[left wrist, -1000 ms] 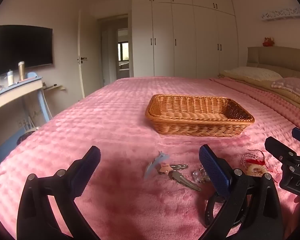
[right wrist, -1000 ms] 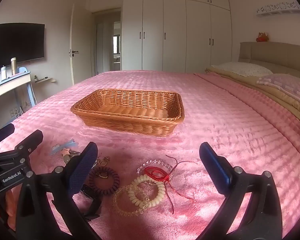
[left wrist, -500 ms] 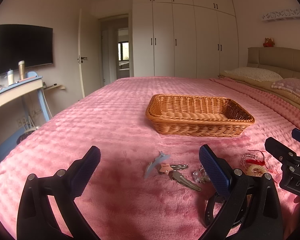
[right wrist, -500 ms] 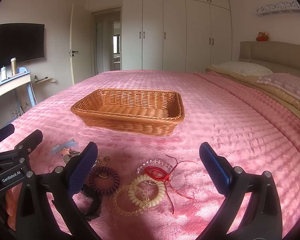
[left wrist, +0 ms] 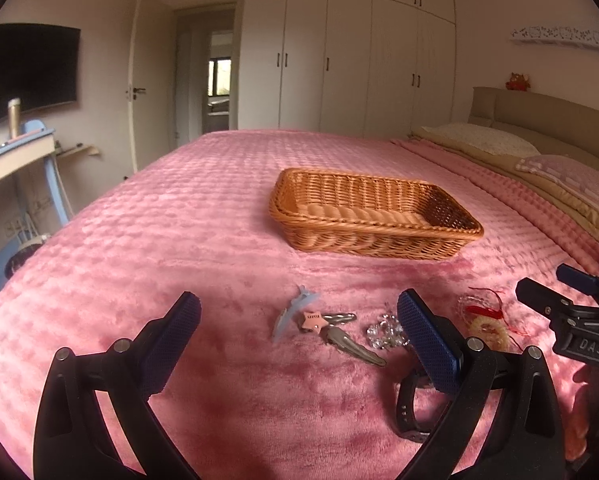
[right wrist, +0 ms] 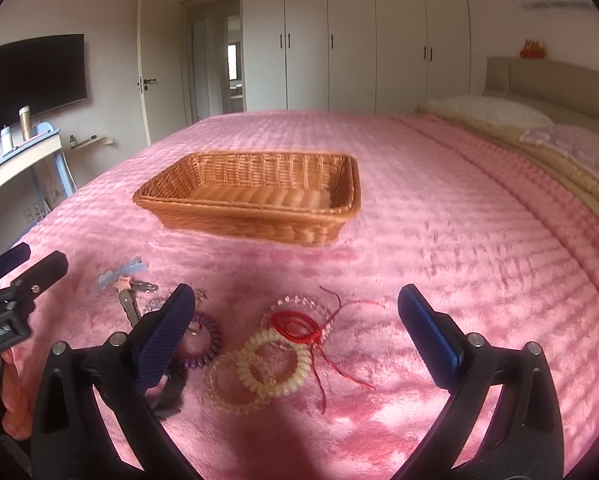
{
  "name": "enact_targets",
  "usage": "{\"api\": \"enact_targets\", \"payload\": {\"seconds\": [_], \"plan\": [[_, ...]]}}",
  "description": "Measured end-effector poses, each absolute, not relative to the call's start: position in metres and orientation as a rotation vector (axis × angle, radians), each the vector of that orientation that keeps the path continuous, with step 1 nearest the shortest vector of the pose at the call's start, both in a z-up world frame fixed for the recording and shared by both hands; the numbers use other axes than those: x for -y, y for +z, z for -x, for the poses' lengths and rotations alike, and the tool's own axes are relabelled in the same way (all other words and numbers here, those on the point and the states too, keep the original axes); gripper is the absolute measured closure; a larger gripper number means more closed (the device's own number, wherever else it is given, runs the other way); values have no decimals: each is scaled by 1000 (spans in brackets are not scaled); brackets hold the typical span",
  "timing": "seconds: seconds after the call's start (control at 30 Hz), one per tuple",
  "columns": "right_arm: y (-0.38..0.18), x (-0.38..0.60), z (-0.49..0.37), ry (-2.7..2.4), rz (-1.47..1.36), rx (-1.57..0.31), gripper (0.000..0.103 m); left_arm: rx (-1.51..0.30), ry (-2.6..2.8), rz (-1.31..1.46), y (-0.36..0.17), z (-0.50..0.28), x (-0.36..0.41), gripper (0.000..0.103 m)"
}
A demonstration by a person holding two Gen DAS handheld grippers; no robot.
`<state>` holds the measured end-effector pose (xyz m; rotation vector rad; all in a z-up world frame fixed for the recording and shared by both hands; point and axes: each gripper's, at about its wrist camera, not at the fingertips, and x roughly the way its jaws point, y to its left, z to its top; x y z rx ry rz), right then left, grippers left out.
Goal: Organize jewelry
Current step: 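Grasp the black watch with the left gripper while the right gripper grasps the clear coil hair tie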
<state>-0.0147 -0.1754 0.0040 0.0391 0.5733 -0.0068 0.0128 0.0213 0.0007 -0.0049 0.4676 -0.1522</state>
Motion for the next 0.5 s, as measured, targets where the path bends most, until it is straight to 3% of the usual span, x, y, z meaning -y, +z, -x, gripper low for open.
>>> {"api": "enact_targets", "payload": {"seconds": [0.1,0.2,0.3,0.37,0.5], "plan": [[3,184,14,-25,-25,-624,9,-543,-207,-32,2,-11,-19,10],[2,187,21,-26,5,-653,27,-666,-283,15,-2,-9,-13,22],[-9,187,27,4,2,-729,47,-764,-359,35,-15,-5,-5,24],[-19,185,28,58,-27,-793,62,-800,-392,28,-26,-3,3,33],[-33,168,27,82,2,-838,70,-849,-405,36,-41,-9,14,39]]}}
